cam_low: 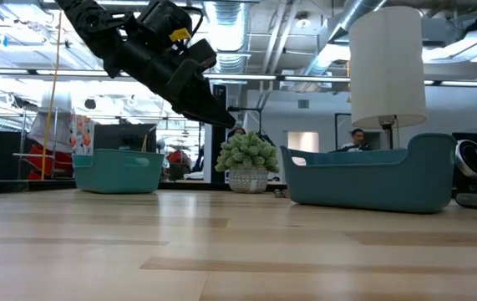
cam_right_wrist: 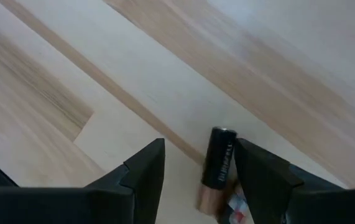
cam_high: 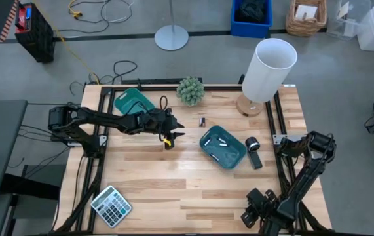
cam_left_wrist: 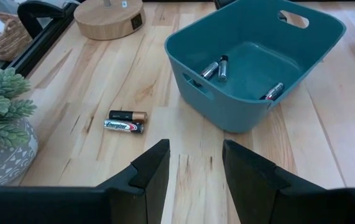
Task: Sort batteries
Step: Put the black battery into the green bin
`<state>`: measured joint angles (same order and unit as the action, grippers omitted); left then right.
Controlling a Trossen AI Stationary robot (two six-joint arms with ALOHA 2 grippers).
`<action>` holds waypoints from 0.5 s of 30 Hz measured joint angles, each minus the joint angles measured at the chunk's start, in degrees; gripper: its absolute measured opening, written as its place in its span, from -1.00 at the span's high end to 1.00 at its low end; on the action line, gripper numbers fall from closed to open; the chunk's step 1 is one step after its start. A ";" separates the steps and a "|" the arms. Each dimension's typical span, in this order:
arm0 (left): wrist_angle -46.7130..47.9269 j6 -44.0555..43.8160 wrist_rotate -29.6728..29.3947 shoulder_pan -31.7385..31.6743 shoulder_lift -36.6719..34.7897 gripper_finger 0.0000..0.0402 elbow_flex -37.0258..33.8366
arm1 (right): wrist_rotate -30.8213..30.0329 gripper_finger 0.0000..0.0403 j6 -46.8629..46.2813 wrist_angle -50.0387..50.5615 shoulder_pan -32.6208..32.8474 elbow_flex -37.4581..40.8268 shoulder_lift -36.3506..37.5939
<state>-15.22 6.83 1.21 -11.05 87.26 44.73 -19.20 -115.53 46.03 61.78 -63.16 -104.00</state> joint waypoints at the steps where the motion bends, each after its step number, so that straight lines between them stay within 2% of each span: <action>1: 0.00 0.00 -0.01 0.00 0.00 0.29 0.00 | -0.01 -0.05 0.02 -0.41 -0.10 0.00 -0.33; 10: 0.24 0.00 -0.02 0.00 0.00 0.29 0.00 | 1.37 -0.03 0.46 -0.60 -1.00 0.00 -1.41; 15: 0.33 0.02 0.00 0.00 0.00 0.29 0.01 | 4.44 0.07 1.14 -0.88 -0.98 -0.22 -2.74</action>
<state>-14.90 6.85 1.21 -11.05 87.26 44.74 -14.76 -114.39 45.15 60.80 -63.37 -106.74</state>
